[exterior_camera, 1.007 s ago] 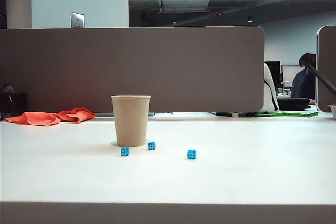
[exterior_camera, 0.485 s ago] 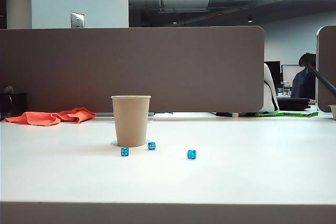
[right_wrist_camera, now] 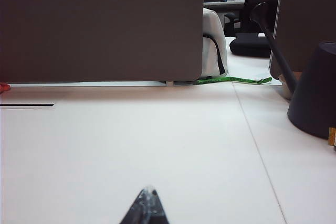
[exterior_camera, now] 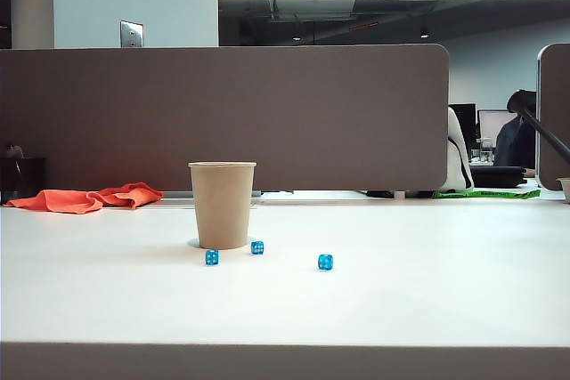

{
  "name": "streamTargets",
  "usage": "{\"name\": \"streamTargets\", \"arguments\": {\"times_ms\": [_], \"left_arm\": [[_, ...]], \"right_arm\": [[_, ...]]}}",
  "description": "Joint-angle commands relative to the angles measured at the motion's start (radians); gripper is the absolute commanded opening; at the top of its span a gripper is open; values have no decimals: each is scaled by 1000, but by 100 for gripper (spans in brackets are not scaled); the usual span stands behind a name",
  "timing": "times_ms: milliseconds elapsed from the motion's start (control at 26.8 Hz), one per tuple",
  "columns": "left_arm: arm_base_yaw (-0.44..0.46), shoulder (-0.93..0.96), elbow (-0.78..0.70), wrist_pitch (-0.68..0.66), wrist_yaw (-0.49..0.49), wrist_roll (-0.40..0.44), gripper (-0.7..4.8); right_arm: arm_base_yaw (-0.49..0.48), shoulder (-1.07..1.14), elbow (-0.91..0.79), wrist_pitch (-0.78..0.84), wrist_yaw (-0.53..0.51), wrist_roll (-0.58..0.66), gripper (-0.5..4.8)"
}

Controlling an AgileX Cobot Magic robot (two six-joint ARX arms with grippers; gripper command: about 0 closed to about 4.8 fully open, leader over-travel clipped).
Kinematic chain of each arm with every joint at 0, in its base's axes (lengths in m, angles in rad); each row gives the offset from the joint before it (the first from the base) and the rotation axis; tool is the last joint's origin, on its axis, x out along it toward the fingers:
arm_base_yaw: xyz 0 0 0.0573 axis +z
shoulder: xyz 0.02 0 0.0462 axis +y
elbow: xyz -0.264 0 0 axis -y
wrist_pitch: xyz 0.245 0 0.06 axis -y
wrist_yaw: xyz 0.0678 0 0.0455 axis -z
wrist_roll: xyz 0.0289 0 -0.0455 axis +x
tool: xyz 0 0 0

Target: Pick up the dice with a different color and drop it into the paper cup.

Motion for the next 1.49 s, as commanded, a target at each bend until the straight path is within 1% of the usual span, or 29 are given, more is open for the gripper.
{"name": "streamTargets", "arguments": {"times_ms": [37, 112, 261, 373, 485, 746, 933, 1045, 1119, 1194, 1306, 1380, 1492], "left_arm": [[0, 0, 5, 16, 4, -3, -6], [0, -5, 5, 15, 4, -3, -6], [1, -5, 5, 16, 4, -3, -6], [1, -5, 5, 16, 3, -2, -6], [1, -5, 5, 16, 3, -3, -6], [1, -5, 5, 16, -6, 3, -6], [1, -5, 5, 22, -68, 6, -6], [1, -9, 5, 53, -98, 5, -6], [1, -49, 7, 88, -161, 5, -6], [6, -59, 19, 90, -177, 6, -6], [8, -59, 22, 89, -176, 51, -6], [8, -59, 21, 72, -180, 52, -6], [9, -59, 21, 21, -214, 82, -6]], "right_arm": [[0, -10, -22, 5, -8, 3, -1], [1, -10, -37, 21, -25, 4, -1], [1, -10, -101, 153, -27, 4, -1], [1, -10, -166, 215, -27, 26, -1], [2, -10, -198, 244, -25, 27, -1], [1, -10, -225, 249, -19, 26, -1], [1, -10, -236, 203, -9, 26, -1], [2, -11, -236, 208, -19, 26, -1], [1, -11, -236, 206, -18, 26, -1], [1, -10, -236, 204, -18, 26, -1], [1, -8, -236, 201, -20, 26, -1], [0, -9, -236, 195, -21, 26, -1], [0, -9, -236, 189, -21, 26, -1]]}}
